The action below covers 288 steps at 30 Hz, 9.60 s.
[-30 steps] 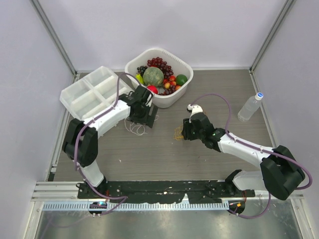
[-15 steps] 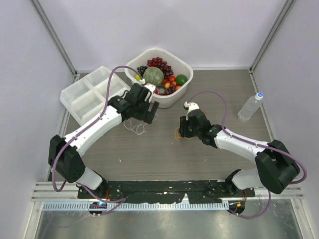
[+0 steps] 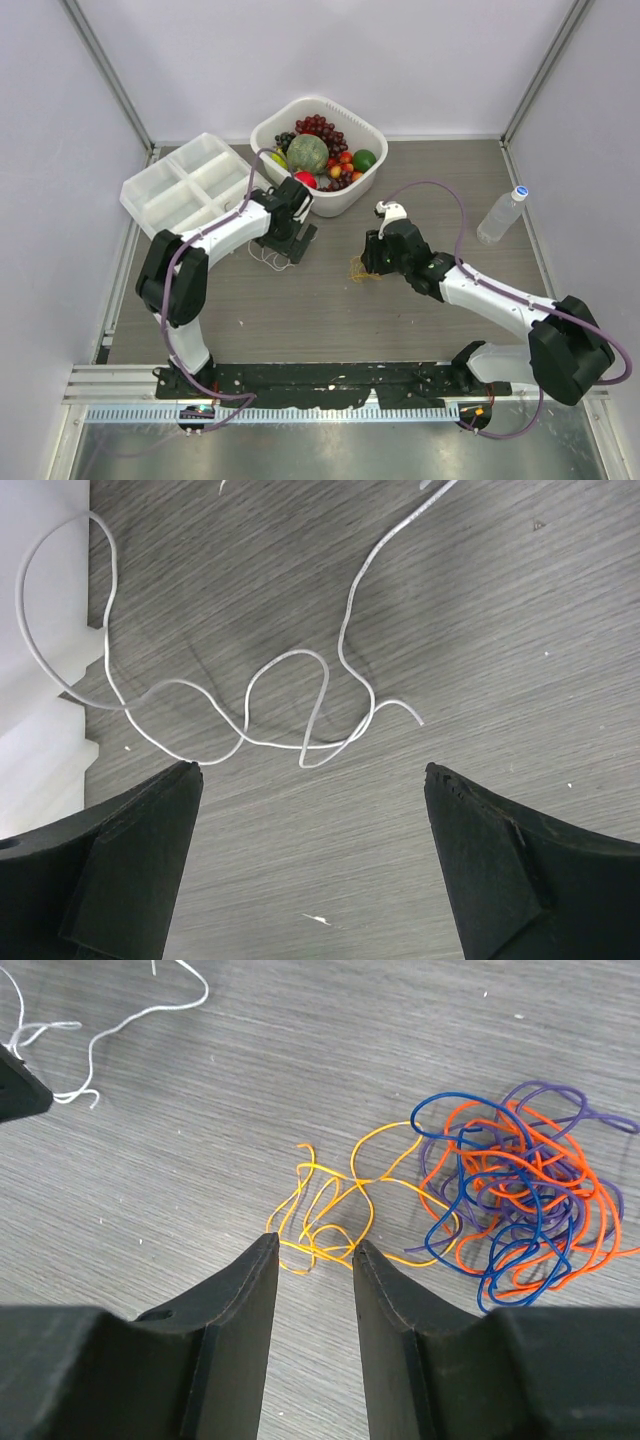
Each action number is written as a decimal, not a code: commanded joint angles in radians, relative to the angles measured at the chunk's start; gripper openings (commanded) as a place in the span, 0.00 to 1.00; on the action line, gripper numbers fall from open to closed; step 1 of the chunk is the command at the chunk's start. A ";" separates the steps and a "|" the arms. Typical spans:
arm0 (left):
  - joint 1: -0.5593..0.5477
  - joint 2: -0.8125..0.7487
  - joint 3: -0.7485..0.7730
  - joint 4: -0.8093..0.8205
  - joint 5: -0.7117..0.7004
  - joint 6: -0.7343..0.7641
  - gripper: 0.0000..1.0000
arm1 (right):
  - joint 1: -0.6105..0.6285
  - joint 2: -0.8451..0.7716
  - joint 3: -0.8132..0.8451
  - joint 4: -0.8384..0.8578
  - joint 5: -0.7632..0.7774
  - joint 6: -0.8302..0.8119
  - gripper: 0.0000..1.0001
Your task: Untangle the cables
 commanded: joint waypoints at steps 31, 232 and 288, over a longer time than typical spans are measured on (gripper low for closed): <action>-0.016 -0.046 0.094 -0.019 -0.003 -0.031 0.00 | -0.003 -0.022 0.008 -0.009 0.016 0.019 0.40; -0.159 0.117 0.029 0.211 0.526 -0.104 0.73 | -0.060 0.215 0.053 -0.056 -0.116 0.178 0.40; -0.130 -0.243 -0.087 -0.013 0.050 -0.229 0.00 | -0.284 0.198 0.073 -0.239 0.135 0.221 0.40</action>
